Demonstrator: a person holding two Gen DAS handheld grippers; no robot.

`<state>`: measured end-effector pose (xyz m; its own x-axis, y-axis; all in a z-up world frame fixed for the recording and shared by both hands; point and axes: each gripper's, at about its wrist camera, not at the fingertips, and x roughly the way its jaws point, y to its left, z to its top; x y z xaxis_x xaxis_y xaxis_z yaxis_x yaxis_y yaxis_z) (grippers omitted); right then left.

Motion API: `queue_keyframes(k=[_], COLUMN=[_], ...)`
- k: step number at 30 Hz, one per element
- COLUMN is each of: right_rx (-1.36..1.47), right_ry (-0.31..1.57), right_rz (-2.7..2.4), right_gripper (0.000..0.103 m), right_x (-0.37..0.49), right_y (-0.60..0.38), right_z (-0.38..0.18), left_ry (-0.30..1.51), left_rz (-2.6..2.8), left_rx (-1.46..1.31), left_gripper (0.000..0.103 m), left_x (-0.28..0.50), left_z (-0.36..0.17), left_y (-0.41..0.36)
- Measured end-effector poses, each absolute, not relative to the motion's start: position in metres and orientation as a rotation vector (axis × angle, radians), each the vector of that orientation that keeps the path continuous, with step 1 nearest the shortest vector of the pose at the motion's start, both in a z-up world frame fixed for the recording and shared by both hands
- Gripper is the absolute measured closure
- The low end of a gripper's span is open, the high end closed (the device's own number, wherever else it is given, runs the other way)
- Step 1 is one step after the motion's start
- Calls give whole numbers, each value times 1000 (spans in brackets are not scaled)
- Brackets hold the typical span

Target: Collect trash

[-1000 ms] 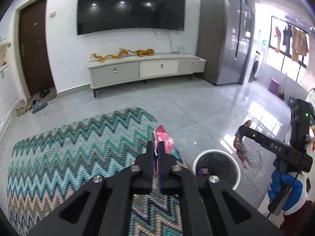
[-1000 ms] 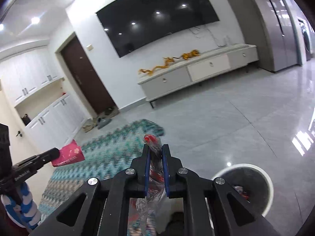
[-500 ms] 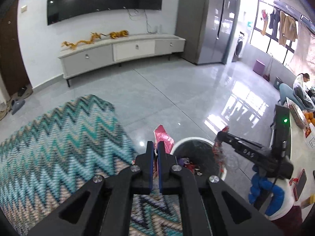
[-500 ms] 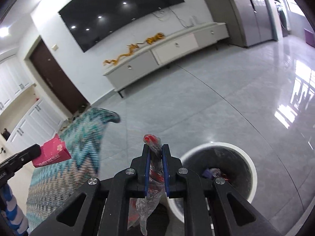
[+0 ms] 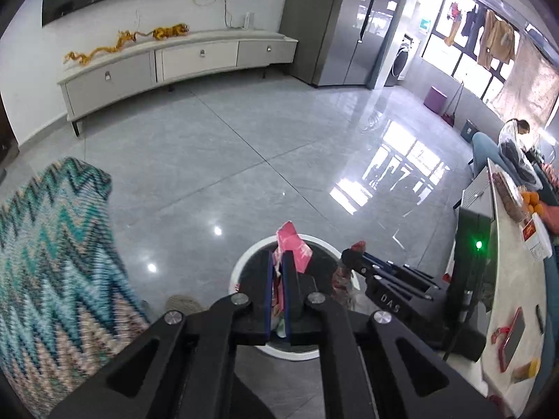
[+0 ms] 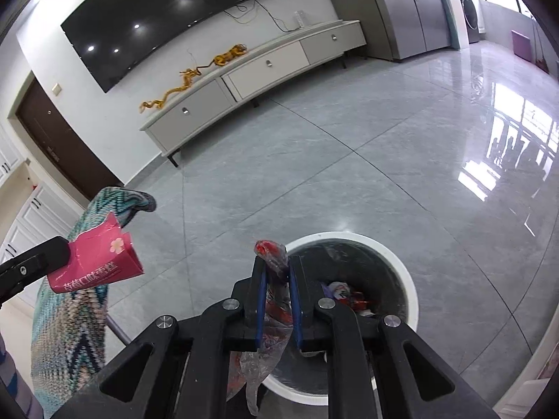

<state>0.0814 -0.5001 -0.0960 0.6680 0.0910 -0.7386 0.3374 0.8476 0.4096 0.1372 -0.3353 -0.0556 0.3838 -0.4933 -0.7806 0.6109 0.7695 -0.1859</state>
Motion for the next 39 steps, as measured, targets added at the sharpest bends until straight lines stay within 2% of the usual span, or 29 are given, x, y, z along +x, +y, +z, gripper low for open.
queue_keyframes(k=[2,4,6,8,10,19,26,27,28,30,39], right_rx=[555,548,540,538,533,510,490,489,486,479,392], right_ry=[846,855,862,859,859,855,802,790,780,753,660], right_rz=[-161,-175,-199,-215,-233,-308,-334,-336,-338,-337,-286], right_gripper=[90,84,64,59,54,29,8,3,0,0,0], right_x=[81,82,83,82,80,69,60,59,58,55,43], right_y=[-504,-507,-510,-512,-513,-511,-501,-498,-494,-486,-425], right_z=[-99,-101,-104,-104,-104,-97,-68,-62,-57,-44,11], left_ry=[972,1010,1035,1052,1054,1035,953,940,931,908,791], left_rz=[-719,-737,-750,-762,-766,-778,-677,-653,-637,-592,-376], left_rx=[100,56,28,12,-14,-45,-27,-26,-28,-39,-34], left_gripper=[97,96,92,76,47,46,46,44,38,33,32], left_x=[143,149,155,157,157,153,143,141,139,137,111], left_z=[-62,-67,-73,-77,-78,-69,-43,-39,-37,-30,-6], left_y=[-341,-347,-351,-353,-352,-332,-295,-287,-281,-262,-176])
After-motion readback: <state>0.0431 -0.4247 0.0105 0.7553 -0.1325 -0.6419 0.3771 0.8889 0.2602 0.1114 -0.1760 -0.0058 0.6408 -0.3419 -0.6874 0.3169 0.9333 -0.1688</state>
